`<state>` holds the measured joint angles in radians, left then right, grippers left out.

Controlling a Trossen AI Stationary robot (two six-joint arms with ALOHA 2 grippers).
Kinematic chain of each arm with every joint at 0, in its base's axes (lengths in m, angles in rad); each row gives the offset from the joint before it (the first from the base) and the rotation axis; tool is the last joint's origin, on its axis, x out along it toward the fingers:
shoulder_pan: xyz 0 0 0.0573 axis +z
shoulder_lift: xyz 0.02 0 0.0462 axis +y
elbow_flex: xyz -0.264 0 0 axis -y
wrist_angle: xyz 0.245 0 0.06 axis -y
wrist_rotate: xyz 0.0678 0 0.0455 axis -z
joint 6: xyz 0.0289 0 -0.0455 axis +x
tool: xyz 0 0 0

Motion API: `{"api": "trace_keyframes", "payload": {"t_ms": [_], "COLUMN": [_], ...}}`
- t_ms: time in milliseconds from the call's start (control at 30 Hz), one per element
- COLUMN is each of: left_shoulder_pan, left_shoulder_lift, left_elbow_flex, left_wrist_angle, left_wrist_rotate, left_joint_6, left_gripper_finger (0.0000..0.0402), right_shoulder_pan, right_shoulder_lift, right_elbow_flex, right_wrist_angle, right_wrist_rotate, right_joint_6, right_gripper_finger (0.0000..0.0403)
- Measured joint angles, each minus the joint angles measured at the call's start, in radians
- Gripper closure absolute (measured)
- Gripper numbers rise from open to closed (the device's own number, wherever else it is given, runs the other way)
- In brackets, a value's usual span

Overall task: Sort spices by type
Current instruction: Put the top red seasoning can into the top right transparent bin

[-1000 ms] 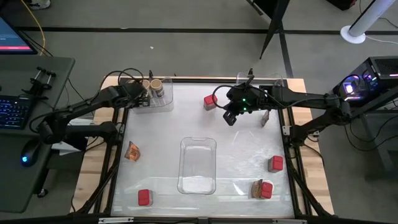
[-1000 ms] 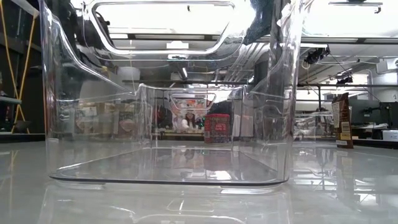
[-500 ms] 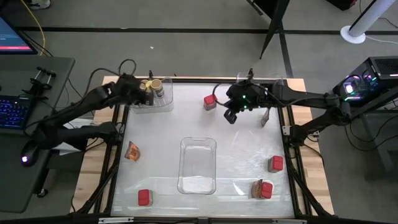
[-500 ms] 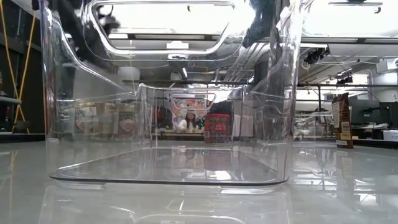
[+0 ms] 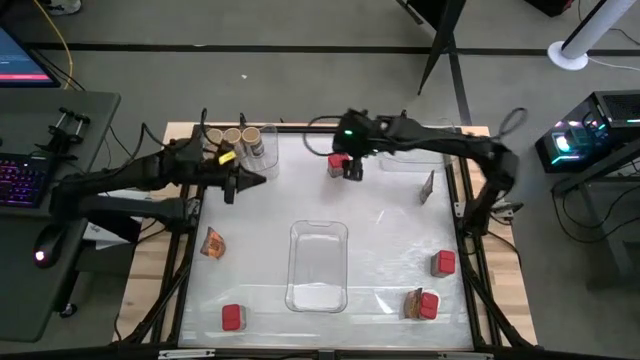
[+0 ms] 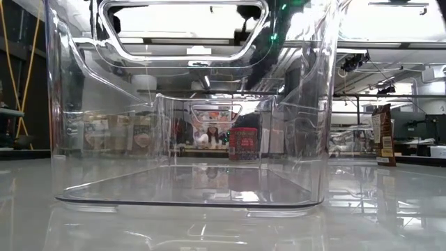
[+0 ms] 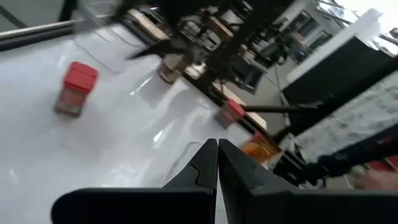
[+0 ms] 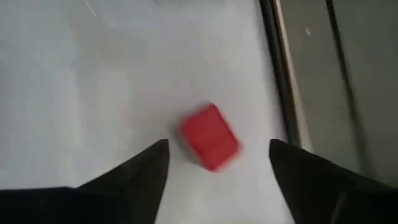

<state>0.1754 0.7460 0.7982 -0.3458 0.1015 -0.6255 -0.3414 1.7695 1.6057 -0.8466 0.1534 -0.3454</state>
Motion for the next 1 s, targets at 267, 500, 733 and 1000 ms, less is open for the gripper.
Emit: {"api": "trace_keyframes", "payload": {"t_ms": [267, 500, 733, 1000], "left_shoulder_pan": [-0.089, -0.094, -0.094, -0.094], "left_shoulder_lift": [-0.001, 0.0, 0.0, 0.0], "left_elbow_flex": [0.0, 0.0, 0.0, -0.001], "left_wrist_angle": [0.008, 0.008, 0.007, 0.007], "left_wrist_rotate": [-0.041, -0.039, -0.028, -0.025], "left_joint_6": [0.001, 0.001, 0.017, 0.027], "left_gripper_finger": [0.0401, 0.0401, 0.0401, 0.0401], "right_shoulder_pan": [-0.059, -0.048, -0.029, -0.026], "right_shoulder_lift": [0.296, 0.411, 0.467, 0.525], "right_elbow_flex": [0.289, 0.404, 0.423, 0.423], "right_wrist_angle": [-0.302, -0.326, -0.358, -0.344], "right_wrist_rotate": [-0.112, -0.064, 0.011, 0.061], "right_joint_6": [-0.124, -0.237, -0.299, -0.329], "right_gripper_finger": [0.0102, 0.0102, 0.0102, 0.0102]}}
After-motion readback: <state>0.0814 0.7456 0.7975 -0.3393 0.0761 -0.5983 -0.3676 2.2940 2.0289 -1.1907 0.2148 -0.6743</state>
